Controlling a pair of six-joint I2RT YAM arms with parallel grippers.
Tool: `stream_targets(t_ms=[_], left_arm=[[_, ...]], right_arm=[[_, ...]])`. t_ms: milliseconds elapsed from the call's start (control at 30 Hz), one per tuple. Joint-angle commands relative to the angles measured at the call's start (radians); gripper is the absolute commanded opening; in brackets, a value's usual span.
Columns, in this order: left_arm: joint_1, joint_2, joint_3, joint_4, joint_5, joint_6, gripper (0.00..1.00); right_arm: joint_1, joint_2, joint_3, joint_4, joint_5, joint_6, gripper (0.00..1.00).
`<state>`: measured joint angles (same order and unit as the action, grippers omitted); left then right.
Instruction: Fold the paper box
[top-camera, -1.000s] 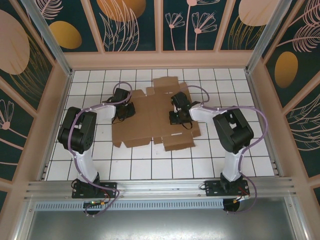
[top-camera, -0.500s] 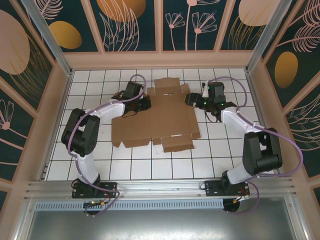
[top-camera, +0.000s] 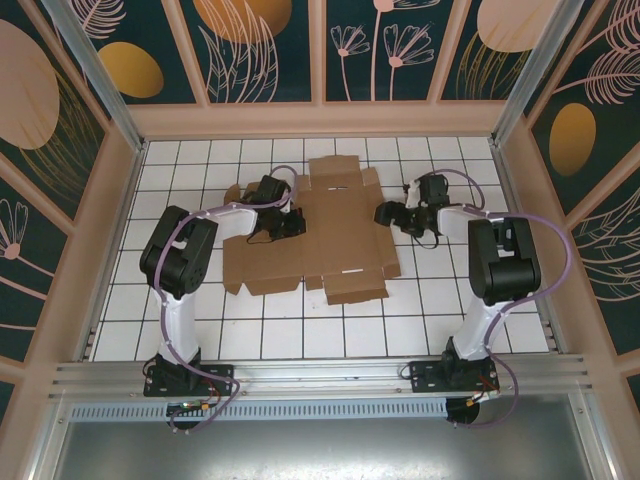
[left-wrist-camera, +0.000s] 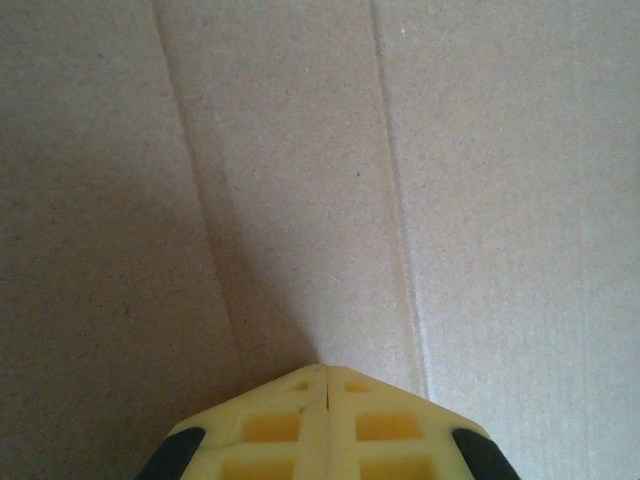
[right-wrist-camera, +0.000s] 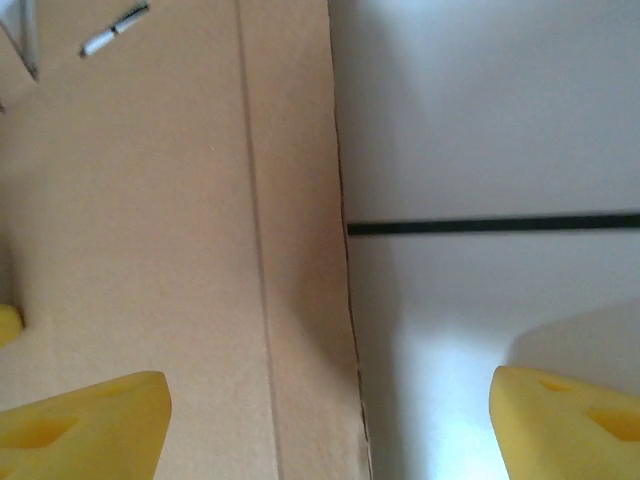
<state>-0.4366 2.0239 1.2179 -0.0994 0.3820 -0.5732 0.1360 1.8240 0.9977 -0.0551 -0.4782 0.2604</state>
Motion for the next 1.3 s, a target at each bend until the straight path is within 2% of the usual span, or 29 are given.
stream_targets(t_ms=[0, 167, 367, 433, 567, 700, 867, 1000, 1167, 1267], left_arm=[[0.022, 0.029, -0.03, 0.037, 0.041, -0.024, 0.0], [0.037, 0.048, -0.047, 0.076, 0.083, -0.055, 0.0], [0.038, 0.058, -0.06, 0.099, 0.1, -0.076, 0.0], [0.039, 0.055, -0.061, 0.1, 0.1, -0.076, 0.0], [0.038, 0.051, -0.065, 0.099, 0.095, -0.074, 0.0], [0.038, 0.049, -0.065, 0.101, 0.092, -0.074, 0.0], [0.038, 0.048, -0.06, 0.101, 0.093, -0.076, 0.0], [0.038, 0.046, -0.061, 0.101, 0.09, -0.081, 0.0], [0.038, 0.041, -0.063, 0.099, 0.088, -0.083, 0.0], [0.038, 0.033, -0.061, 0.095, 0.086, -0.079, 0.0]], right_arm=[[0.004, 0.052, 0.009, 0.003, -0.109, -0.012, 0.78], [0.0, 0.054, -0.032, 0.084, -0.242, 0.03, 0.63], [-0.004, 0.052, -0.069, 0.122, -0.226, 0.06, 0.42], [-0.003, 0.041, -0.076, 0.12, -0.182, 0.054, 0.35], [0.016, 0.003, -0.063, 0.067, -0.006, 0.022, 0.14], [0.099, -0.022, -0.001, -0.039, 0.232, -0.05, 0.05], [0.254, 0.043, 0.125, -0.211, 0.589, -0.099, 0.02], [0.367, 0.123, 0.174, -0.289, 0.837, -0.077, 0.04], [0.457, 0.172, 0.205, -0.299, 0.946, -0.086, 0.07], [0.434, 0.141, 0.202, -0.283, 0.878, -0.092, 0.11]])
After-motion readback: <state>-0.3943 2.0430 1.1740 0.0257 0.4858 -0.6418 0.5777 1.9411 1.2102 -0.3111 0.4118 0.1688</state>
